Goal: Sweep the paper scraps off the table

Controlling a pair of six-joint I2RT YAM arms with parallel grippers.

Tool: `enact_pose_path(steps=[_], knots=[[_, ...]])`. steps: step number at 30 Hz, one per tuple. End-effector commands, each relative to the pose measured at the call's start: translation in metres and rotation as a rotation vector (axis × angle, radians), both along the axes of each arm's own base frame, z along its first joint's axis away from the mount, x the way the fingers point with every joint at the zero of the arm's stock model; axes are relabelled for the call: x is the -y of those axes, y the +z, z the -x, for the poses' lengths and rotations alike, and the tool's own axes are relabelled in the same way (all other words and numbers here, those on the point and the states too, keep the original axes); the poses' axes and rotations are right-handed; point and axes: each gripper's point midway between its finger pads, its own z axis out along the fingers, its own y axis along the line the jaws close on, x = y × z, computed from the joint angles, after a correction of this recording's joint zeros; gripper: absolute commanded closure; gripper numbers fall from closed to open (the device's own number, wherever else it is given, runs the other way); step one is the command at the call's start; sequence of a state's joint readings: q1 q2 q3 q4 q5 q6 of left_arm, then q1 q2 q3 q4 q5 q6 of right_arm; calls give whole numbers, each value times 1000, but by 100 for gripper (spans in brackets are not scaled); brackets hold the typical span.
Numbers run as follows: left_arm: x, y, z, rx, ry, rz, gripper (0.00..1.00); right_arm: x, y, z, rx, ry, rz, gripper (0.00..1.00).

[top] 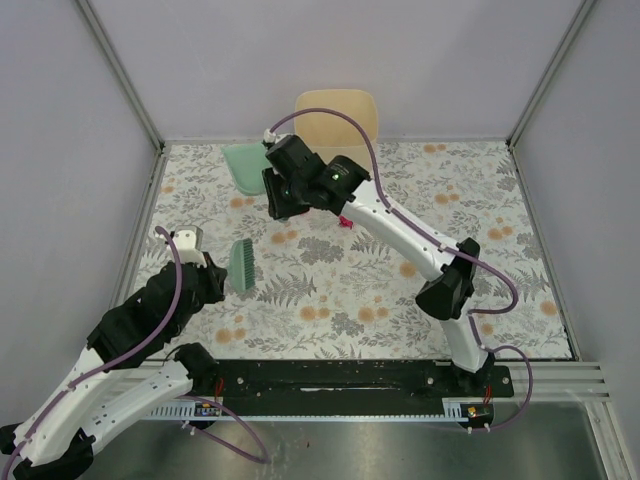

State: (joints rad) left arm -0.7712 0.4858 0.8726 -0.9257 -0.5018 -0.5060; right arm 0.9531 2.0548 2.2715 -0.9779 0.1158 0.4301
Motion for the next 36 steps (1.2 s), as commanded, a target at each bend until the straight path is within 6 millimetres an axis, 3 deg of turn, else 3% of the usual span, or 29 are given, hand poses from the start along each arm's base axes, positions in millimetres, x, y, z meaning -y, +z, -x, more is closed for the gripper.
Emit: enact_pose_path(steps=[1,5,11,25,36], knots=[[4,11,-7,46,12,42,100,-4,45,-3,22,50,-84,100],[3,11,-6,50,13,44,100,-7,75,-17,41,62,-189,100],[4,10,-7,43,12,41,100,3,114,-46,23,81,-386,100],[3,9,-6,46,15,40,100,32,182,-107,-57,147,-806,100],[2,11,-6,53,16,49,100,47,238,-99,-152,324,-1182,100]])
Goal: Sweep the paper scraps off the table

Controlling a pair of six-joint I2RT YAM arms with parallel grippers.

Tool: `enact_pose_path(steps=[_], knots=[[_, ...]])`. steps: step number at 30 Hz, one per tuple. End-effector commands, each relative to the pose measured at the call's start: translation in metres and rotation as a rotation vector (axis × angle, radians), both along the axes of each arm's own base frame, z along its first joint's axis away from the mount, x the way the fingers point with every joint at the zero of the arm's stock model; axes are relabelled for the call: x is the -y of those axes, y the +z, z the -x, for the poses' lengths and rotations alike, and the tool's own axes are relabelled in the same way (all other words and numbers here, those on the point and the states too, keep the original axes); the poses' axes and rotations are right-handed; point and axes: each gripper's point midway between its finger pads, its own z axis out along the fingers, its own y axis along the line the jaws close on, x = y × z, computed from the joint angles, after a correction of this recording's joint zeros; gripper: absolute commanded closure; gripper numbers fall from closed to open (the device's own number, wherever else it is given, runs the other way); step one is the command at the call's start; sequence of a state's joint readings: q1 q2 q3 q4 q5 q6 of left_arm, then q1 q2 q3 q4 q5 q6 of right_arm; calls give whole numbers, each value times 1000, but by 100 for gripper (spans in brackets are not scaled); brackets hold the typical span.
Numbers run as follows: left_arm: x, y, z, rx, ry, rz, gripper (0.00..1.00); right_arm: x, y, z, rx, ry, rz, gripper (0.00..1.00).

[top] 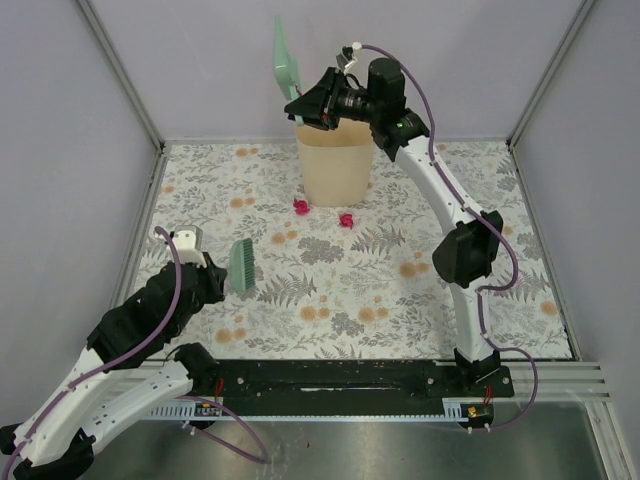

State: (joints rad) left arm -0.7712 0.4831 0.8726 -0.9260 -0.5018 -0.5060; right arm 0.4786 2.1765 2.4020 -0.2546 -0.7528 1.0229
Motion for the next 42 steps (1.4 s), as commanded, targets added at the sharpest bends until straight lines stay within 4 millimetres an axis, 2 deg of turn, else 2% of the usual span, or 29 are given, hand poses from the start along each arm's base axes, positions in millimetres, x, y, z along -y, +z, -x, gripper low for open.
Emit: enact_pose_path(steps=[1,8,11,19,23,27,31,36,39,40,42], knots=[[3,11,-6,52,16,48,100,17,82,36,110,134,-300,100],[2,12,-5,56,17,51,100,50,97,33,17,192,-625,100],[2,12,-6,55,19,50,100,61,96,30,-23,192,-731,100],[2,13,-5,57,16,53,100,81,89,21,-103,182,-912,100],[1,12,-5,57,18,50,100,85,92,25,-111,207,-944,100],[1,11,-6,52,21,48,100,81,97,36,-96,226,-889,100],[0,12,-11,49,46,40,100,72,96,62,-60,269,-749,100],[14,31,-31,102,89,122,100,55,62,91,-60,232,-495,100],[30,47,-55,142,118,162,100,51,36,105,-60,177,-323,100],[35,53,-64,153,133,169,100,49,19,107,-88,151,-250,100],[44,63,-81,161,160,177,100,54,5,117,-74,115,-143,100]])
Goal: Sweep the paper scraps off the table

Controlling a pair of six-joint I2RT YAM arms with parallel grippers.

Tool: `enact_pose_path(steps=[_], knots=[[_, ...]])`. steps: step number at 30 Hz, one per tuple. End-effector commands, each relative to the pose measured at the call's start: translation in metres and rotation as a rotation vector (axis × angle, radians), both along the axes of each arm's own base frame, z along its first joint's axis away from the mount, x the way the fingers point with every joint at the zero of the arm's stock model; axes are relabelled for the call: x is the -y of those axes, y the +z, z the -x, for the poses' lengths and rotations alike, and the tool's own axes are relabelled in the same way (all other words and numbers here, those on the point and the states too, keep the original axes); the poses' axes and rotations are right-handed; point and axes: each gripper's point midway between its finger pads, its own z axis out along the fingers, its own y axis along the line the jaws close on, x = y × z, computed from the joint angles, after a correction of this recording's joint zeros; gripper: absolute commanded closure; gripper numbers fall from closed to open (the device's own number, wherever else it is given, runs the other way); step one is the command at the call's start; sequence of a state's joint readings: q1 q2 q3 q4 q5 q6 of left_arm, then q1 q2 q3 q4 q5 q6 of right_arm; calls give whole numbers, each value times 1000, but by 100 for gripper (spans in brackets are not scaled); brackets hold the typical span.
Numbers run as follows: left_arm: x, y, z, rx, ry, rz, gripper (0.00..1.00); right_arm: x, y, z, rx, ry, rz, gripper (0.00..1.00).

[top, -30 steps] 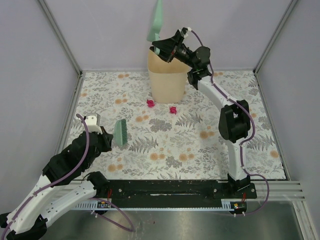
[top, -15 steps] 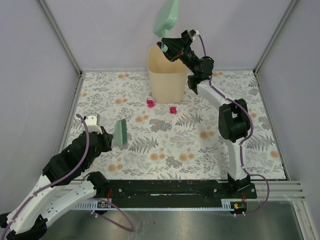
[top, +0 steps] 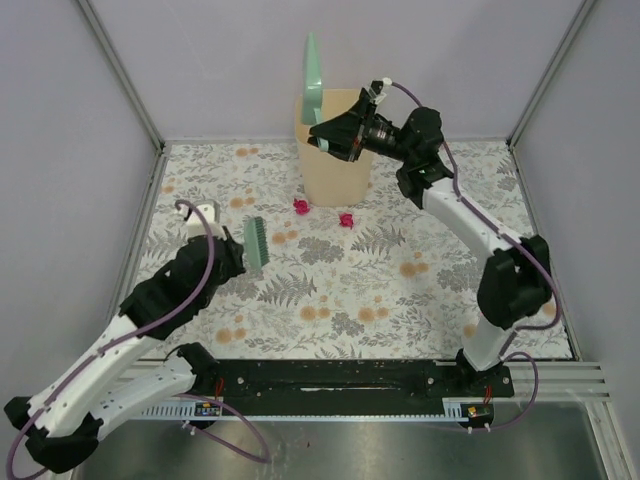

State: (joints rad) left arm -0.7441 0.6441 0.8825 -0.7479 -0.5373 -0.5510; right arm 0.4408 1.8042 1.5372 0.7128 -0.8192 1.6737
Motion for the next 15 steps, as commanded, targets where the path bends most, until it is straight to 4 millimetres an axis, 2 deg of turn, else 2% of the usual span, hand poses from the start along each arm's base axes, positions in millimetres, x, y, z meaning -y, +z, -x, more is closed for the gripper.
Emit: enact_pose_path(steps=[1,3,7,15], knots=[[24,55,-51,136,98,127,100,9,-24,48,115,-17,294,100],[34,56,-72,116,114,144,100,16,-39,59,107,-50,397,100],[50,55,-114,95,125,232,100,35,-55,85,116,-86,513,100],[69,25,-187,-1,150,428,100,66,-93,127,77,-93,623,100]])
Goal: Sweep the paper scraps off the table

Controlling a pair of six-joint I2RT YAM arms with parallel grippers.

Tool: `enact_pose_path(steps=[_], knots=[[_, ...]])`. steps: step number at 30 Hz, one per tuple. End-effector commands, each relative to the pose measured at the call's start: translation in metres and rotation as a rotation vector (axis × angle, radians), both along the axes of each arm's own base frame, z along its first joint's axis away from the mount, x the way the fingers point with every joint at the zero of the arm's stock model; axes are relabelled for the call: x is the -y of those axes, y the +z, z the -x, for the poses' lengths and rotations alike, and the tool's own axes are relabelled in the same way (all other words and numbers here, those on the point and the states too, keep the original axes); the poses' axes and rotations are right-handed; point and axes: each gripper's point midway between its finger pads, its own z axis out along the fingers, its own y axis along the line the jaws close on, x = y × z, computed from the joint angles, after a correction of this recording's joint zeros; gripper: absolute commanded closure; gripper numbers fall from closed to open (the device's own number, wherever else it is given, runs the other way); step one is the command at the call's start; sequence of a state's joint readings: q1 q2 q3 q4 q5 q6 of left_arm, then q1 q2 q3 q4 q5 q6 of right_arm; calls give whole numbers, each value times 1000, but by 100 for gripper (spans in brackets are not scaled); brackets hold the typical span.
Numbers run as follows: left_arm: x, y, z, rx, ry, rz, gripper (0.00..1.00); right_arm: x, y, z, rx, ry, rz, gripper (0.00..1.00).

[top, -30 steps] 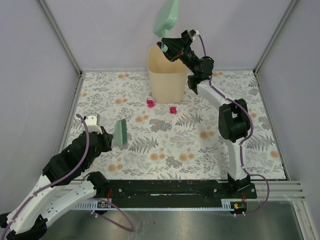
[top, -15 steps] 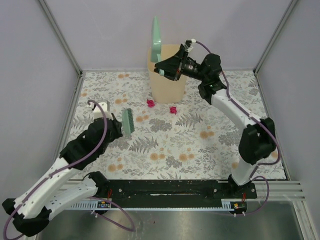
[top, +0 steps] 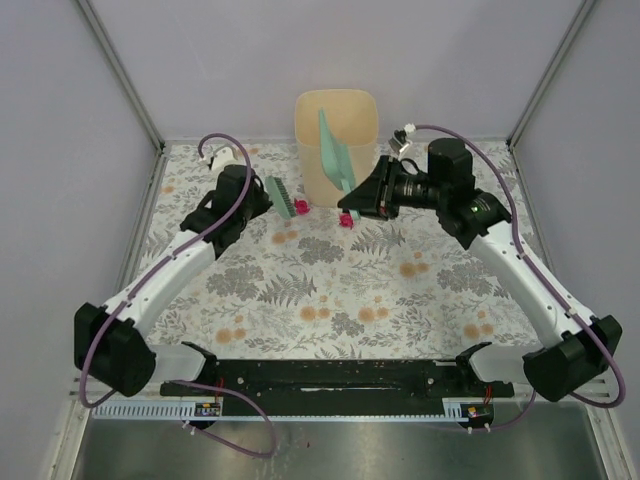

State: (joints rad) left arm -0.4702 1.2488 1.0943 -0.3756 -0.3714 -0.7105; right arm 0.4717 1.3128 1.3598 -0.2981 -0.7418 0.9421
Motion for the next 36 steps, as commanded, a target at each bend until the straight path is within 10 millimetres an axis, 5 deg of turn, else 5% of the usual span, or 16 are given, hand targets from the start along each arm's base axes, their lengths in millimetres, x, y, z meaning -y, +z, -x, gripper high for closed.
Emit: enact_pose_path(steps=[1,14,27,36], knots=[[29,29,-46,98,-29,247,100,17,-33,25,-9,-4,110,100],[41,-5,-99,50,42,327,100,36,-70,50,-51,-8,192,100],[5,-52,-83,-68,124,236,100,35,-82,45,-67,-13,220,100],[-3,-66,-73,-119,109,225,100,36,-88,46,-78,-16,233,100]])
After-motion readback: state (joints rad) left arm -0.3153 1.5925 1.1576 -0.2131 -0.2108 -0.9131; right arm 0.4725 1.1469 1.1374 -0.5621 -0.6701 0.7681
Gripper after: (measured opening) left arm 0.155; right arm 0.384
